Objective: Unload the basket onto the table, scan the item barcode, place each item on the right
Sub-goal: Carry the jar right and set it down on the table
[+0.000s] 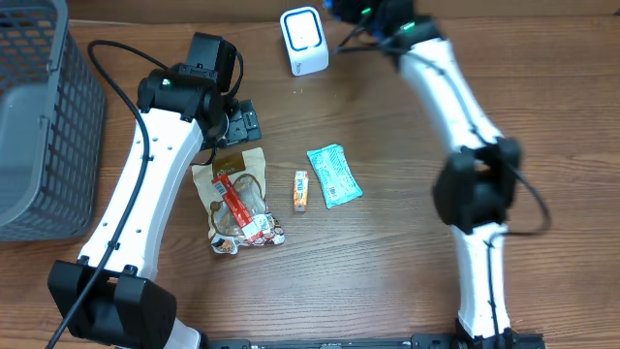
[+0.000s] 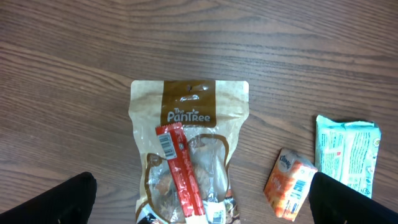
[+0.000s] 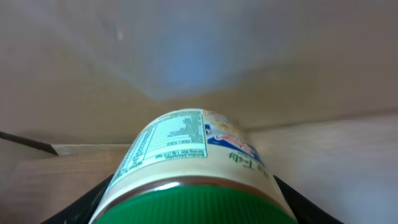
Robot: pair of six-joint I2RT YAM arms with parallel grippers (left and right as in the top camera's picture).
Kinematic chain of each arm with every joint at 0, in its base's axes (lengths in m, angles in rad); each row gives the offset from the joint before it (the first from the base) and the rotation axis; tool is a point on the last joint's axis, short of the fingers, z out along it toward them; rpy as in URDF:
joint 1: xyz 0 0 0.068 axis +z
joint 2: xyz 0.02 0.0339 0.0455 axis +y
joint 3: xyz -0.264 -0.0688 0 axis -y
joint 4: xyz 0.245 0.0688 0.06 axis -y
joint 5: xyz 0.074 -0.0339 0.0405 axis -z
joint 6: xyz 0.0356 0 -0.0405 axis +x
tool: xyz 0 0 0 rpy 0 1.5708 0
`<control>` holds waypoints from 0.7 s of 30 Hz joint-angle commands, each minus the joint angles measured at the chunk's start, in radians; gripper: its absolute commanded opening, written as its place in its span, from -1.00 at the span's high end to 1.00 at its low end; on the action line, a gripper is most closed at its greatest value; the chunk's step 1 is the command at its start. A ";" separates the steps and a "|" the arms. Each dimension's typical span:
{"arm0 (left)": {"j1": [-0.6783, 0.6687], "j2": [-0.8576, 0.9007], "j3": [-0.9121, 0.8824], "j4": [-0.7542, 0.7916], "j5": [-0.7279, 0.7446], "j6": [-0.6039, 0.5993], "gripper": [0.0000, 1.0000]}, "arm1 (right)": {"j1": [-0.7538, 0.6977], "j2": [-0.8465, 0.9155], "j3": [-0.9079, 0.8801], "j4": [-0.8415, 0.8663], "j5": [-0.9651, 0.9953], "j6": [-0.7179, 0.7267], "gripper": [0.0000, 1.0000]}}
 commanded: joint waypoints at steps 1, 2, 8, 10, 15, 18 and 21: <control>0.002 -0.018 0.016 -0.002 -0.012 0.015 -0.99 | -0.087 -0.144 0.017 -0.177 0.003 -0.006 0.92; 0.002 -0.018 0.016 -0.002 -0.012 0.015 -1.00 | -0.111 -0.155 0.017 -0.253 0.003 -0.006 0.92; 0.002 -0.018 0.016 -0.002 -0.012 0.015 -1.00 | -0.269 -0.159 0.015 -0.667 0.009 -0.006 0.89; 0.002 -0.018 0.016 -0.002 -0.012 0.015 -1.00 | -0.322 -0.158 0.005 -0.777 0.029 -0.006 0.81; 0.002 -0.018 0.016 -0.002 -0.012 0.015 -1.00 | -0.434 -0.158 -0.069 -0.929 0.086 -0.006 0.82; 0.002 -0.018 0.016 -0.002 -0.012 0.015 -1.00 | -0.484 -0.158 -0.158 -0.956 0.086 -0.006 0.81; 0.002 -0.018 0.016 -0.002 -0.012 0.015 -1.00 | -0.514 -0.158 -0.273 -0.943 0.086 -0.006 0.81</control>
